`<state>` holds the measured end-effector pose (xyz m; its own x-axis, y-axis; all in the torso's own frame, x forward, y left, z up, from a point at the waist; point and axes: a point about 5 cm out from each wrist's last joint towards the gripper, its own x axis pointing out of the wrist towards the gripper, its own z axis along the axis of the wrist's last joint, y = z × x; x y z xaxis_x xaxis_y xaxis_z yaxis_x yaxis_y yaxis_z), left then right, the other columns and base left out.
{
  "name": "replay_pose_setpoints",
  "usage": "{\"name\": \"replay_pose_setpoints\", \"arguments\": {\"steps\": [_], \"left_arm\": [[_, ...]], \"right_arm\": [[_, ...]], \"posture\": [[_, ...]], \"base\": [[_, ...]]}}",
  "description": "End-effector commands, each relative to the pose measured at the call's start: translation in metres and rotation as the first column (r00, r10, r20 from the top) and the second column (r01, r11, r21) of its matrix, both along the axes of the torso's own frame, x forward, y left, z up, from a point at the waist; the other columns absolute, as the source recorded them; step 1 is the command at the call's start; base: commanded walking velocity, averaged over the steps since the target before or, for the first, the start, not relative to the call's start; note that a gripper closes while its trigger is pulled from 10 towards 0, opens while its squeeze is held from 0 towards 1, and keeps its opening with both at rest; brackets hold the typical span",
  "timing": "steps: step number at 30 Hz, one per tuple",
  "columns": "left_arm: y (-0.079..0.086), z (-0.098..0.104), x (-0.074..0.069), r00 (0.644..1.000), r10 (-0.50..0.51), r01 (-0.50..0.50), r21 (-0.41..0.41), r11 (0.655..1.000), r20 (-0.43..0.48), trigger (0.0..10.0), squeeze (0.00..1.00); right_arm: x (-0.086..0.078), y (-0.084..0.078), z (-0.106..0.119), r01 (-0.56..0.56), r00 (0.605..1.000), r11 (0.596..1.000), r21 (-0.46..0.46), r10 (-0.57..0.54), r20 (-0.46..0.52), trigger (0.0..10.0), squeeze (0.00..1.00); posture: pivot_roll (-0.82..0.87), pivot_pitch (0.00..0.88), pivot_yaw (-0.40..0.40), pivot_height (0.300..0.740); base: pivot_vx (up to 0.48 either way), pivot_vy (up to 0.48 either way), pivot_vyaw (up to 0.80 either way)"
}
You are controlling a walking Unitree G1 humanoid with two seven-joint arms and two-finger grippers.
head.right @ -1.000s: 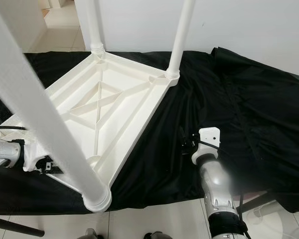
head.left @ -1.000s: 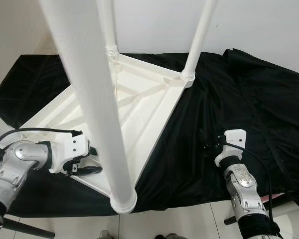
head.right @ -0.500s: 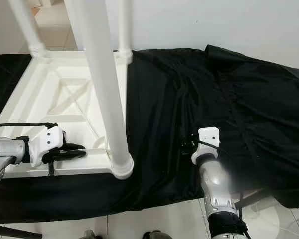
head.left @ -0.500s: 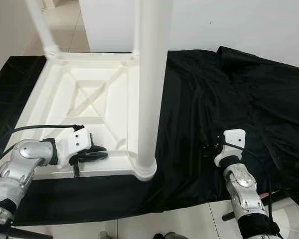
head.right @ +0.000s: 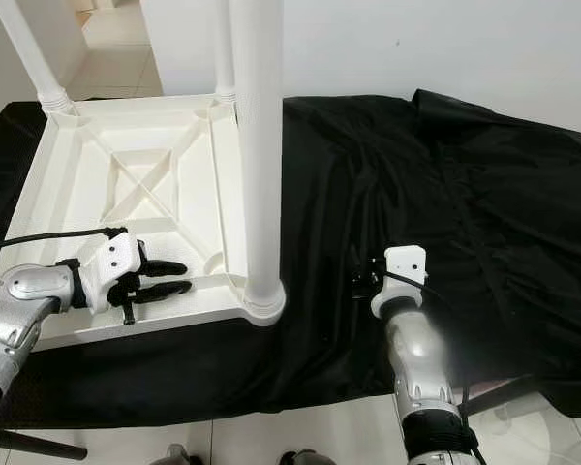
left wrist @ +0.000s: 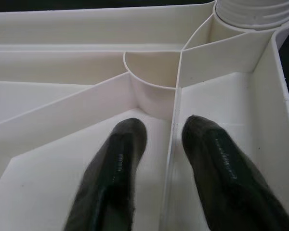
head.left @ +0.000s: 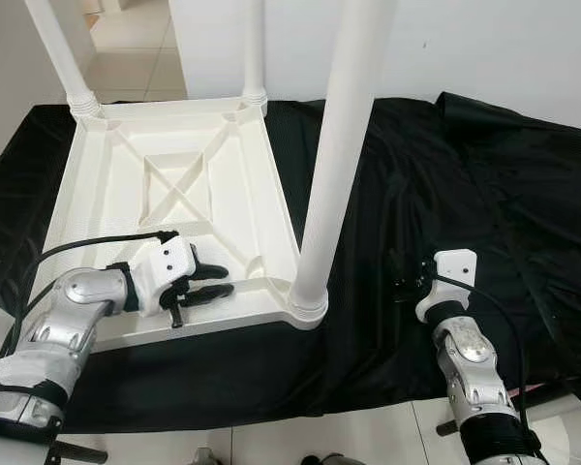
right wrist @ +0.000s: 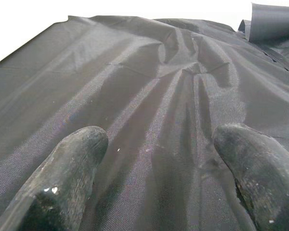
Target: Building children table
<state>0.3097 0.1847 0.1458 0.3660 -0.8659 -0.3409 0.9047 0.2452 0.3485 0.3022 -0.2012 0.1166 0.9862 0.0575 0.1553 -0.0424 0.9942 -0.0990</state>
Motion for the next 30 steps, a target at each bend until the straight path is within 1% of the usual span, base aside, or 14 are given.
{"name": "replay_pose_setpoints", "arguments": {"steps": [1,3,4,7,8,11,15,17,20,23,24,27,28,30], "left_arm": [[0.004,-0.003,0.006,0.975,0.213,-0.209,-0.062,0.976,0.061,10.0,1.0],[0.004,-0.001,0.006,0.973,0.22,-0.215,-0.076,0.974,0.064,10.0,1.0],[0.006,0.003,0.007,0.971,0.236,-0.23,-0.109,0.967,0.047,10.0,0.0],[0.007,0.007,0.006,0.967,0.254,-0.246,-0.145,0.958,0.037,10.0,0.0],[0.01,0.011,0.002,0.961,0.276,-0.268,-0.214,0.939,0.01,10.0,0.0],[0.01,0.012,-0.002,0.959,0.282,-0.274,-0.242,0.931,-0.001,10.0,0.0],[0.008,0.018,-0.027,0.964,0.265,-0.258,-0.335,0.906,-0.025,10.0,0.0],[0.006,0.018,-0.037,0.967,0.252,-0.253,-0.335,0.907,-0.049,10.0,0.0],[0.003,0.017,-0.043,0.97,0.233,-0.241,-0.326,0.914,-0.064,10.0,0.0],[-0.004,0.017,-0.054,0.976,0.2,-0.217,-0.317,0.923,-0.086,10.0,0.0],[-0.004,0.017,-0.054,0.976,0.2,-0.217,-0.317,0.923,-0.086,10.0,0.0],[-0.017,0.019,-0.056,0.964,0.266,-0.258,-0.327,0.909,-0.021,10.0,0.0],[-0.017,0.019,-0.056,0.964,0.266,-0.258,-0.327,0.909,-0.021,10.0,0.0],[-0.021,0.019,-0.053,0.95,0.311,-0.298,-0.356,0.886,-0.022,10.0,0.0]], "right_arm": [[-0.003,-0.004,-0.003,0.017,1.0,1.0,0.007,-0.017,-0.005,10.0,0.0],[-0.003,-0.004,-0.003,0.018,1.0,1.0,0.007,-0.018,-0.004,10.0,0.0],[-0.004,-0.004,-0.003,0.017,1.0,1.0,0.011,-0.017,-0.001,10.0,0.0],[-0.006,-0.003,-0.002,0.012,1.0,1.0,0.015,-0.012,0.007,10.0,0.0],[-0.011,-0.001,0.001,-0.02,1.0,0.999,0.031,0.02,0.024,10.0,0.0],[-0.013,-0.001,0.002,-0.041,0.999,0.998,0.039,0.04,0.031,10.0,0.0],[-0.028,-0.003,0.008,-0.182,0.983,0.981,0.062,0.18,0.04,10.0,0.0],[-0.034,-0.004,0.012,-0.26,0.966,0.963,0.067,0.258,0.033,10.0,0.0],[-0.037,-0.005,0.013,-0.305,0.952,0.951,0.052,0.304,0.018,10.0,0.0],[-0.043,-0.006,0.016,-0.415,0.91,0.91,-0.016,0.415,-0.028,10.0,0.0],[-0.043,-0.006,0.016,-0.415,0.91,0.91,-0.016,0.415,-0.028,10.0,0.0],[-0.052,0.001,0.022,-0.591,0.805,0.804,-0.06,0.585,-0.094,10.0,0.0],[-0.052,0.001,0.022,-0.591,0.805,0.804,-0.06,0.585,-0.094,10.0,0.0],[-0.053,0.006,0.025,-0.643,0.765,0.762,-0.075,0.635,-0.112,10.0,0.0]], "posture": [[-0.01,0.13,-0.004,0.74],[-0.01,0.127,-0.005,0.74],[-0.01,0.126,-0.004,0.74],[-0.02,0.124,-0.001,0.74],[-0.02,0.123,-0.004,0.74],[-0.02,0.123,-0.004,0.74],[-0.01,0.121,-0.016,0.74],[-0.01,0.119,-0.021,0.74],[-0.01,0.117,-0.023,0.74],[0.0,0.108,-0.029,0.74],[0.0,0.108,-0.029,0.74],[0.0,0.099,-0.035,0.74],[0.0,0.099,-0.035,0.74],[0.0,0.093,-0.039,0.74]], "base": [[0.0,0.0,0.0],[0.0,0.0,0.0],[0.0,0.0,0.0],[0.0,0.0,0.0],[0.0,0.0,0.0],[0.0,0.0,0.0],[0.0,0.0,0.0],[0.0,0.0,0.0],[0.0,0.0,0.0],[0.0,0.0,0.0],[0.0,0.0,0.0],[0.0,0.0,0.0],[0.0,0.0,0.0],[0.0,0.0,0.0]]}}
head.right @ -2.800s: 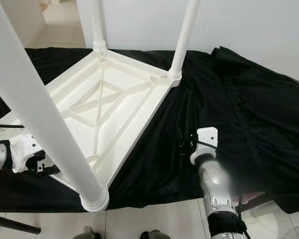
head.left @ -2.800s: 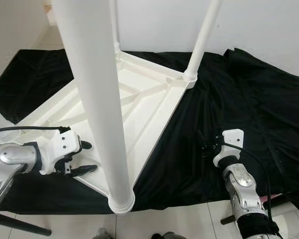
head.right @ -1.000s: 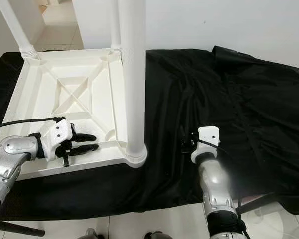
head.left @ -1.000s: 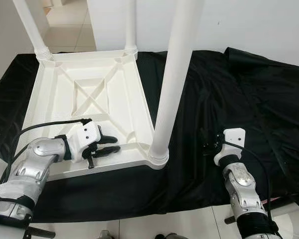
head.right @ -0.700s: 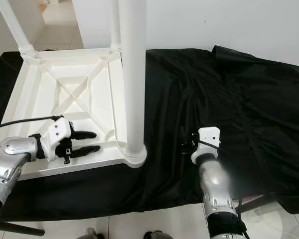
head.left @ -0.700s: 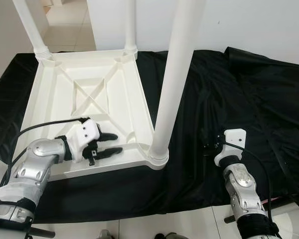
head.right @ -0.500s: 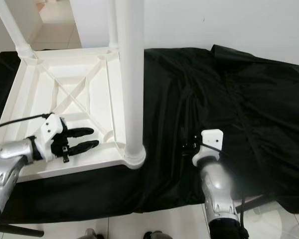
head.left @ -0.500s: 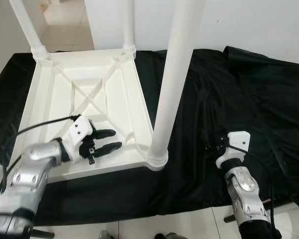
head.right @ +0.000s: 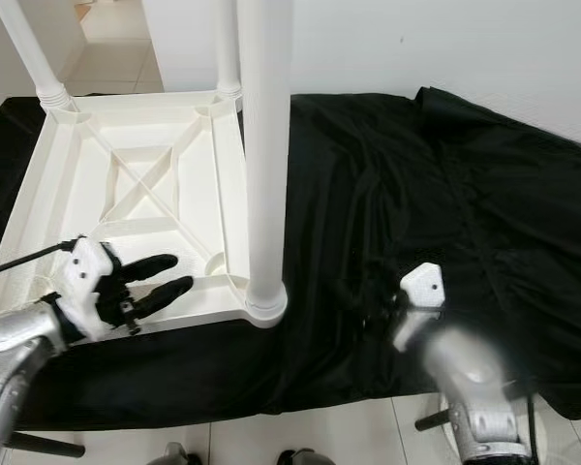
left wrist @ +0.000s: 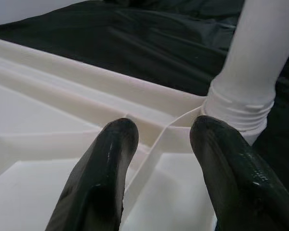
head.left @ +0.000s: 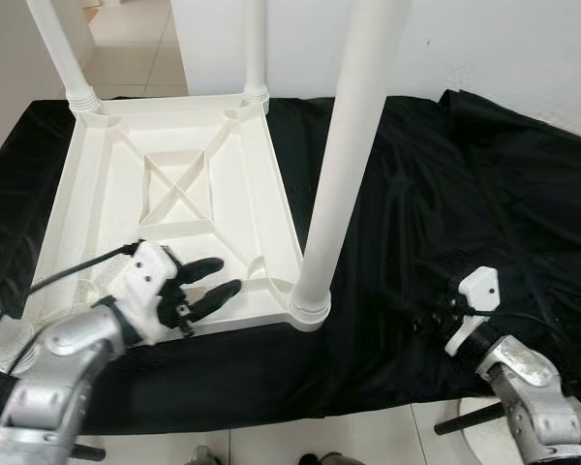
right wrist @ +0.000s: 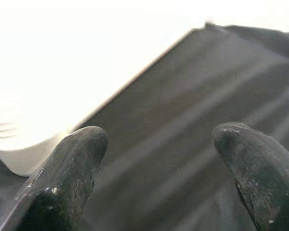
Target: Building children table
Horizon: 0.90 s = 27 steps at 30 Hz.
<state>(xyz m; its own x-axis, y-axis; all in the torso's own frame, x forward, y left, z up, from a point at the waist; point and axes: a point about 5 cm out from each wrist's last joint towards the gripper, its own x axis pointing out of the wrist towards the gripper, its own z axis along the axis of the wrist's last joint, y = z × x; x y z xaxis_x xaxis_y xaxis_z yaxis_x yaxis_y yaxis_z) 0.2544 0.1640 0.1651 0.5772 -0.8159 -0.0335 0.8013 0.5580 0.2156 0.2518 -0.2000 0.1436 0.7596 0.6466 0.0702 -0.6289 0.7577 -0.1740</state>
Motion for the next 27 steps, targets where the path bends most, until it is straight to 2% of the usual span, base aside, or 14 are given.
{"name": "replay_pose_setpoints", "arguments": {"steps": [1,4,5,9,14,16,17,23,27], "left_arm": [[-0.001,0.0,0.003,0.997,0.075,-0.075,-0.011,0.997,0.011,10.0,0.0],[0.0,0.0,0.014,0.974,0.228,-0.227,-0.04,0.973,0.01,10.0,0.0],[0.0,0.0,0.014,0.974,0.228,-0.227,-0.04,0.973,0.01,10.0,0.0],[-0.004,-0.001,0.019,0.955,0.298,-0.297,-0.056,0.953,0.008,10.0,0.0],[-0.005,0.0,0.016,0.964,0.264,-0.264,-0.07,0.962,-0.004,10.0,0.0],[-0.005,0.0,0.016,0.964,0.264,-0.264,-0.07,0.962,-0.004,10.0,0.0],[-0.004,0.002,0.016,0.967,0.253,-0.254,-0.094,0.963,-0.023,10.0,0.0],[-0.006,0.003,0.016,0.97,0.242,-0.242,-0.086,0.966,-0.016,10.0,0.0],[-0.012,0.0,0.014,0.971,0.24,-0.24,-0.063,0.969,-0.012,10.0,0.0]], "right_arm": [[-0.003,0.005,-0.002,-0.057,0.998,0.998,-0.015,0.057,-0.028,10.0,0.0],[-0.006,0.015,0.003,-0.165,0.984,0.986,-0.014,0.164,-0.067,10.0,0.0],[-0.006,0.015,0.003,-0.165,0.984,0.986,-0.014,0.164,-0.067,10.0,0.0],[-0.005,0.037,0.01,-0.274,0.96,0.962,0.016,0.274,-0.056,10.0,0.0],[-0.003,0.049,0.016,-0.343,0.938,0.939,0.027,0.344,-0.051,10.0,0.0],[-0.003,0.049,0.016,-0.343,0.938,0.939,0.027,0.344,-0.051,10.0,0.0],[-0.002,0.053,0.019,-0.371,0.927,0.928,0.029,0.372,-0.05,10.0,0.0],[0.005,0.06,0.023,-0.372,0.927,0.927,0.035,0.373,-0.025,10.0,0.0],[0.016,0.074,0.025,-0.338,0.941,0.94,0.041,0.338,0.011,10.0,0.0]], "posture": [[0.0,0.093,-0.039,0.74],[0.0,0.093,-0.039,0.74],[0.0,0.093,-0.039,0.74],[0.01,0.074,-0.046,0.74],[0.02,0.068,-0.047,0.74],[0.02,0.068,-0.047,0.74],[0.02,0.064,-0.05,0.74],[0.03,0.06,-0.052,0.74],[0.03,0.057,-0.057,0.74]], "base": [[0.0,0.0,0.0],[0.0,0.0,0.0],[0.0,0.0,0.0],[0.0,0.0,0.0],[0.0,0.0,0.0],[0.0,0.0,0.0],[0.0,0.0,0.0],[0.0,0.0,0.0],[0.0,0.0,0.0]]}}
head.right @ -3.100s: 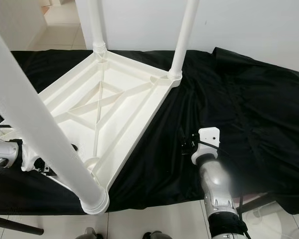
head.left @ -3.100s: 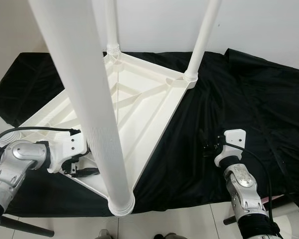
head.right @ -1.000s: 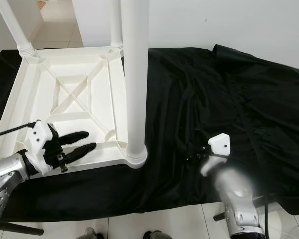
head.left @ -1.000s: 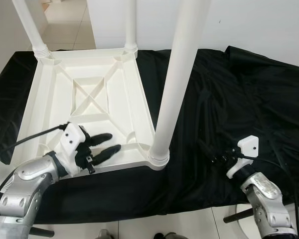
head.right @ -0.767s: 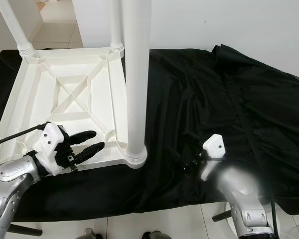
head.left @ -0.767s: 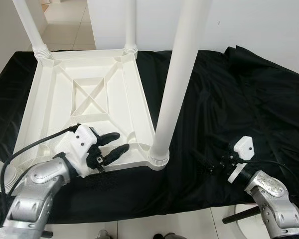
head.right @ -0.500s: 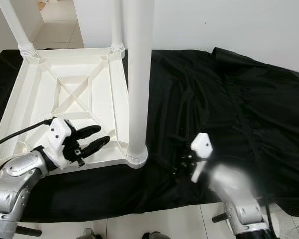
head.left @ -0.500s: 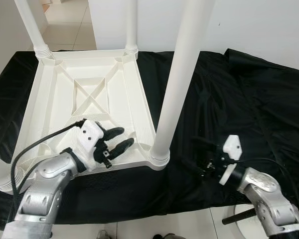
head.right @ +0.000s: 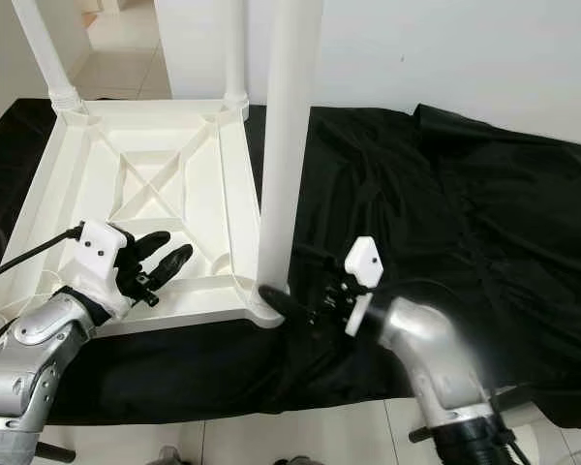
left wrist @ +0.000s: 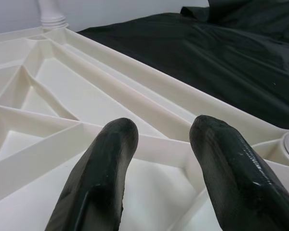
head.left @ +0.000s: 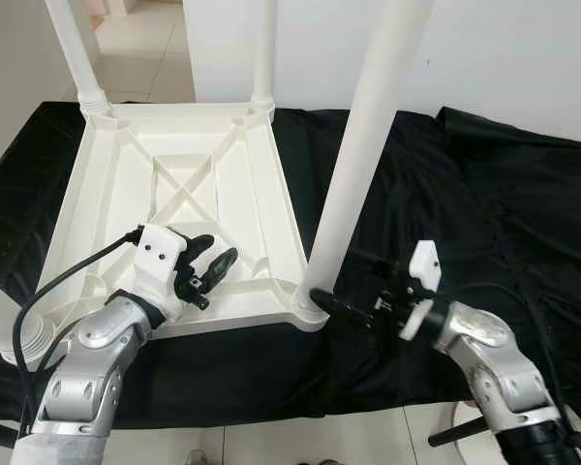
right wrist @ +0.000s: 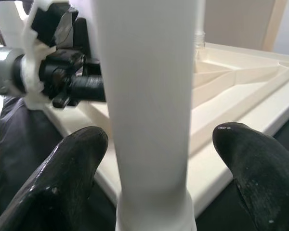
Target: Building children table
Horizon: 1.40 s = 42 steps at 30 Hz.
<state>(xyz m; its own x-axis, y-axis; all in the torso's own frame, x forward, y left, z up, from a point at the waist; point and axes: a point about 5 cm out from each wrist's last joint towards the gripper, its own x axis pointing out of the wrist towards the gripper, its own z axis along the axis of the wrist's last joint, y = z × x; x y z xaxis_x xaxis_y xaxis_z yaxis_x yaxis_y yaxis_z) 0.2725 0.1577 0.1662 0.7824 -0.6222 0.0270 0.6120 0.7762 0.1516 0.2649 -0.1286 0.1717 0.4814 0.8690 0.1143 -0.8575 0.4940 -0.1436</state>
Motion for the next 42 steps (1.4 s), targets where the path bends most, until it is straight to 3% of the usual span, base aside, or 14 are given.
{"name": "replay_pose_setpoints", "arguments": {"steps": [1,8,13,15,20,23,24,31,34,37,42], "left_arm": [[-0.007,-0.001,-0.004,0.999,-0.043,0.043,0.027,0.999,0.0,10.0,0.0],[-0.018,-0.003,-0.008,0.998,-0.066,0.066,-0.007,0.998,-0.021,10.0,0.0],[-0.027,-0.003,-0.009,0.997,-0.079,0.078,-0.009,0.997,-0.016,10.0,0.0],[-0.034,-0.005,-0.01,0.996,-0.091,0.091,-0.018,0.996,-0.02,10.0,0.0],[-0.041,-0.007,-0.01,0.994,-0.105,0.104,-0.023,0.994,-0.029,10.0,0.0],[-0.058,-0.007,-0.007,0.987,-0.157,0.156,-0.039,0.987,-0.035,10.0,0.0],[-0.058,-0.007,-0.007,0.987,-0.157,0.156,-0.039,0.987,-0.035,10.0,0.0],[-0.076,-0.002,-0.003,0.979,-0.199,0.195,-0.072,0.978,-0.043,10.0,0.0],[-0.078,-0.001,-0.003,0.979,-0.202,0.2,-0.077,0.977,-0.028,10.0,0.0],[-0.094,0.001,-0.007,0.973,-0.228,0.225,-0.11,0.968,-0.022,10.0,0.0],[-0.114,0.008,-0.009,0.977,-0.212,0.211,-0.126,0.969,0.007,10.0,0.0]], "right_arm": [[0.004,0.006,-0.003,0.024,1.0,1.0,-0.003,-0.024,0.002,10.0,0.0],[0.016,0.018,-0.009,0.102,0.995,0.994,0.028,-0.102,-0.004,10.0,0.0],[0.028,0.004,-0.009,0.205,0.979,0.978,0.025,-0.205,0.001,10.0,0.0],[0.036,-0.011,-0.008,0.291,0.957,0.956,0.029,-0.291,0.004,10.0,0.0],[0.042,-0.021,-0.008,0.356,0.934,0.934,0.031,-0.356,0.008,10.0,0.0],[0.054,-0.039,-0.008,0.478,0.878,0.877,0.043,-0.478,-0.004,10.0,0.0],[0.054,-0.039,-0.008,0.478,0.878,0.877,0.043,-0.478,-0.004,10.0,0.0],[0.064,-0.07,-0.006,0.645,0.763,0.762,0.061,-0.646,0.006,10.0,0.0],[0.064,-0.074,-0.006,0.666,0.744,0.743,0.065,-0.668,0.002,10.0,0.0],[0.065,-0.081,-0.008,0.702,0.71,0.708,0.073,-0.704,-0.001,10.0,0.0],[0.066,-0.077,-0.01,0.708,0.703,0.7,0.092,-0.711,-0.001,10.0,0.0]], "posture": [[0.03,0.058,-0.058,0.74],[0.03,0.063,-0.061,0.74],[0.03,0.068,-0.06,0.74],[0.02,0.075,-0.057,0.74],[0.02,0.079,-0.059,0.74],[0.01,0.085,-0.056,0.74],[0.01,0.085,-0.056,0.74],[-0.03,0.094,-0.035,0.74],[-0.03,0.096,-0.032,0.74],[-0.04,0.098,-0.026,0.74],[-0.04,0.101,-0.023,0.74]], "base": [[0.0,0.0,0.0],[0.0,0.0,0.0],[0.0,0.0,0.0],[0.0,0.0,0.0],[0.0,0.0,0.0],[0.0,0.0,0.0],[0.0,0.0,0.0],[0.0,0.0,0.0],[0.0,0.0,0.0],[0.0,0.0,0.0],[0.0,0.0,0.0]]}}
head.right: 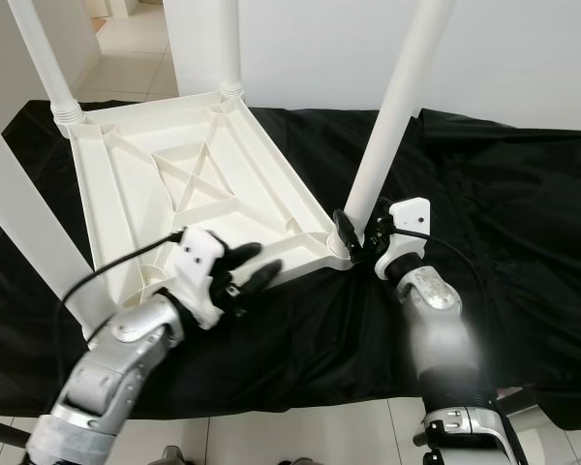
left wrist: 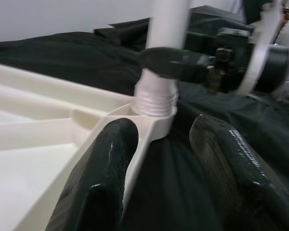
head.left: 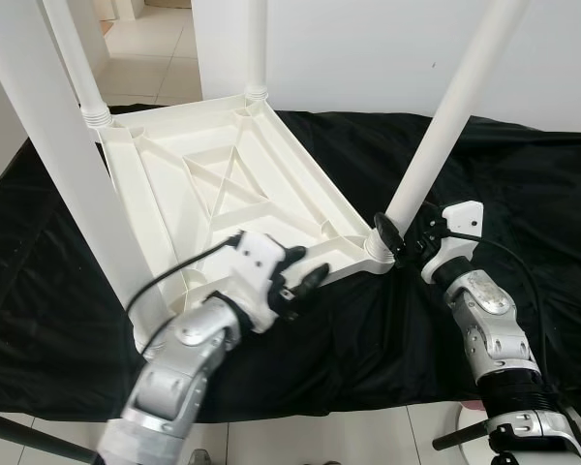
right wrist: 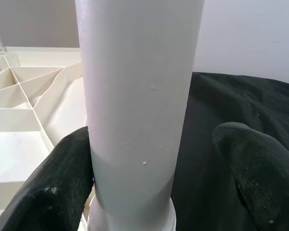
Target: Building children table
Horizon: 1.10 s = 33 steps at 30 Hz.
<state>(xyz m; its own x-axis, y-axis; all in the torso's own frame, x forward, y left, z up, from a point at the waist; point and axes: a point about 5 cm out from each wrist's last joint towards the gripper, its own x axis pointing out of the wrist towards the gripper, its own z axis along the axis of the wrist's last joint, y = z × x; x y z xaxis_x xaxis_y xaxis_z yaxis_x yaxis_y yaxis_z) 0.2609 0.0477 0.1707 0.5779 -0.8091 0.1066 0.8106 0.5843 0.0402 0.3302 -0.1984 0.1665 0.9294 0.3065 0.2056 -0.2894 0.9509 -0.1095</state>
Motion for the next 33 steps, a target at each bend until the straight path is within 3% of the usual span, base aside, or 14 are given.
{"name": "replay_pose_setpoints", "arguments": {"steps": [1,8,17,18,20,21,24,27,28,29,30,33], "left_arm": [[-0.007,0.003,0.005,0.996,0.093,-0.093,0.01,0.996,-0.002,10.0,0.0],[-0.006,-0.003,0.003,0.999,0.033,-0.032,0.062,0.998,-0.019,10.0,0.0],[-0.001,-0.008,-0.003,0.998,-0.024,0.027,0.057,0.998,-0.056,10.0,0.0],[-0.001,-0.008,-0.003,0.998,-0.023,0.027,0.06,0.998,-0.06,10.0,0.0],[-0.002,-0.008,-0.004,0.998,-0.027,0.031,0.063,0.998,-0.061,10.0,0.0],[-0.003,-0.008,-0.004,0.998,-0.027,0.03,0.062,0.998,-0.06,10.0,0.0],[-0.004,-0.008,-0.003,0.998,-0.025,0.028,0.061,0.998,-0.058,10.0,0.0],[-0.005,-0.007,-0.003,0.998,-0.025,0.028,0.059,0.998,-0.055,10.0,0.0],[-0.006,-0.007,-0.003,0.998,-0.026,0.029,0.056,0.998,-0.054,10.0,0.0],[-0.006,-0.007,-0.003,0.998,-0.026,0.029,0.056,0.998,-0.054,10.0,0.0],[-0.006,-0.007,-0.003,0.999,-0.024,0.026,0.06,0.998,-0.044,10.0,0.0],[-0.007,-0.007,-0.003,0.999,-0.022,0.024,0.061,0.998,-0.04,10.0,0.0]], "right_arm": [[0.001,-0.005,-0.005,0.05,0.999,0.999,0.007,-0.05,-0.015,10.0,0.0],[0.003,0.001,-0.009,0.018,1.0,1.0,-0.025,-0.018,-0.019,10.0,0.0],[0.005,0.004,-0.009,-0.058,0.998,0.997,-0.059,0.057,-0.021,10.0,0.0],[0.007,0.005,-0.01,-0.075,0.997,0.995,-0.073,0.073,-0.024,8.6,0.0],[0.008,0.006,-0.01,-0.087,0.996,0.993,-0.083,0.085,-0.025,8.6,0.0],[0.009,0.006,-0.01,-0.09,0.996,0.992,-0.085,0.088,-0.025,6.1,0.0],[0.011,0.006,-0.009,-0.093,0.996,0.992,-0.086,0.091,-0.025,5.8,0.0],[0.013,0.007,-0.009,-0.101,0.995,0.991,-0.09,0.099,-0.027,5.0,0.0],[0.015,0.009,-0.008,-0.112,0.994,0.989,-0.095,0.109,-0.029,5.6,0.0],[0.015,0.009,-0.008,-0.112,0.994,0.989,-0.095,0.109,-0.029,5.6,0.0],[0.018,0.012,-0.008,-0.12,0.993,0.988,-0.098,0.117,-0.031,7.6,0.0],[0.02,0.018,-0.009,-0.147,0.989,0.984,-0.098,0.145,-0.036,7.6,0.0]], "posture": [[-0.04,0.104,-0.024,0.74],[-0.04,0.11,-0.03,0.74],[-0.05,0.113,-0.032,0.74],[-0.05,0.115,-0.034,0.74],[-0.05,0.115,-0.034,0.74],[-0.05,0.111,-0.039,0.74],[-0.05,0.111,-0.039,0.74],[-0.05,0.109,-0.041,0.74],[-0.05,0.109,-0.041,0.74],[-0.05,0.109,-0.041,0.74],[-0.05,0.107,-0.042,0.74],[-0.05,0.106,-0.044,0.74]], "base": [[0.0,0.0,0.0],[0.0,0.0,0.0],[0.0,0.0,0.0],[0.0,0.0,0.0],[0.0,0.0,0.0],[0.0,0.0,0.0],[0.0,0.0,0.0],[0.0,0.0,0.0],[0.0,0.0,0.0],[0.0,0.0,0.0],[0.0,0.0,0.0],[0.0,0.0,0.0]]}}
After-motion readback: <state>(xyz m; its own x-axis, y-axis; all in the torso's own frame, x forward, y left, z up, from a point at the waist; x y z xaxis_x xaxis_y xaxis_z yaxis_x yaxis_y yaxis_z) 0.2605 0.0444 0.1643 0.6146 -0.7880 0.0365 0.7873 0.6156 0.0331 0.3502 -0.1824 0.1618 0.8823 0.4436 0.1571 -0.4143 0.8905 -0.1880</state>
